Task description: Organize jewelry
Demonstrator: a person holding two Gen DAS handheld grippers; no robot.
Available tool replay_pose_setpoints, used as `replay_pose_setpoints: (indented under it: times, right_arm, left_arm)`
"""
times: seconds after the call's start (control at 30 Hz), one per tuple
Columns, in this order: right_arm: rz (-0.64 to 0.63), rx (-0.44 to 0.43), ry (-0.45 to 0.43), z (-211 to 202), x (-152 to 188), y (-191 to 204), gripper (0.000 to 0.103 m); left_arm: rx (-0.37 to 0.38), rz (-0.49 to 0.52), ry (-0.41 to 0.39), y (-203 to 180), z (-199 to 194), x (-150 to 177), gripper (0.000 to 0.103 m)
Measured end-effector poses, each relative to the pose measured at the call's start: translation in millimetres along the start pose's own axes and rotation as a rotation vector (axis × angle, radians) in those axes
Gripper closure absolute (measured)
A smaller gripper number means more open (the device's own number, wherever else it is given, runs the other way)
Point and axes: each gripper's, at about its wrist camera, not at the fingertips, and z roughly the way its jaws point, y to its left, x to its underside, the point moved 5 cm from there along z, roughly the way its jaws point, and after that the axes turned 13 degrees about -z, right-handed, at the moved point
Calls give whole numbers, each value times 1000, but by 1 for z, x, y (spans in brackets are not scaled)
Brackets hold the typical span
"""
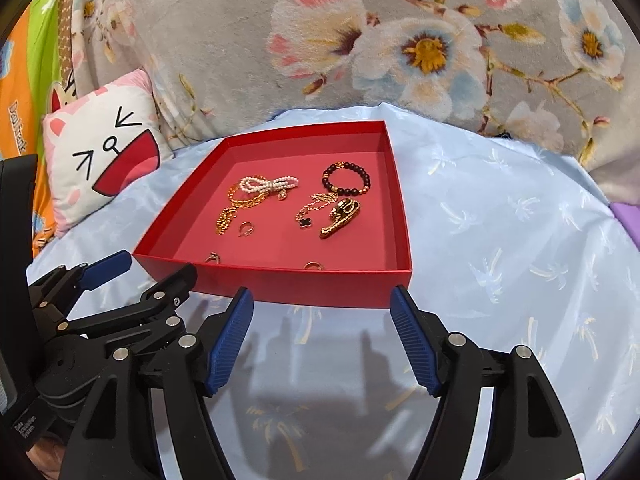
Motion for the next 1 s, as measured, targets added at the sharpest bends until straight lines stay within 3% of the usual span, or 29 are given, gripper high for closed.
replay_pose_setpoints:
  times: [0.23, 0.3, 0.47, 1.0]
  right_arm:
    - [-2, 12, 5, 0, -14, -1, 29]
    - [-4, -5, 5, 0, -18, 1, 22]
    - [-41, 19, -5, -8, -26, 9, 21]
    - [-16, 33, 8, -9, -27, -5, 21]
  left_arm:
    - [-18, -9, 9, 3, 5, -3, 31]
    - [-11, 9, 11, 1, 4, -4, 25]
    - [-24, 75, -25, -12, -9, -6, 15]
    - [-57, 12, 35, 5, -4, -13, 14]
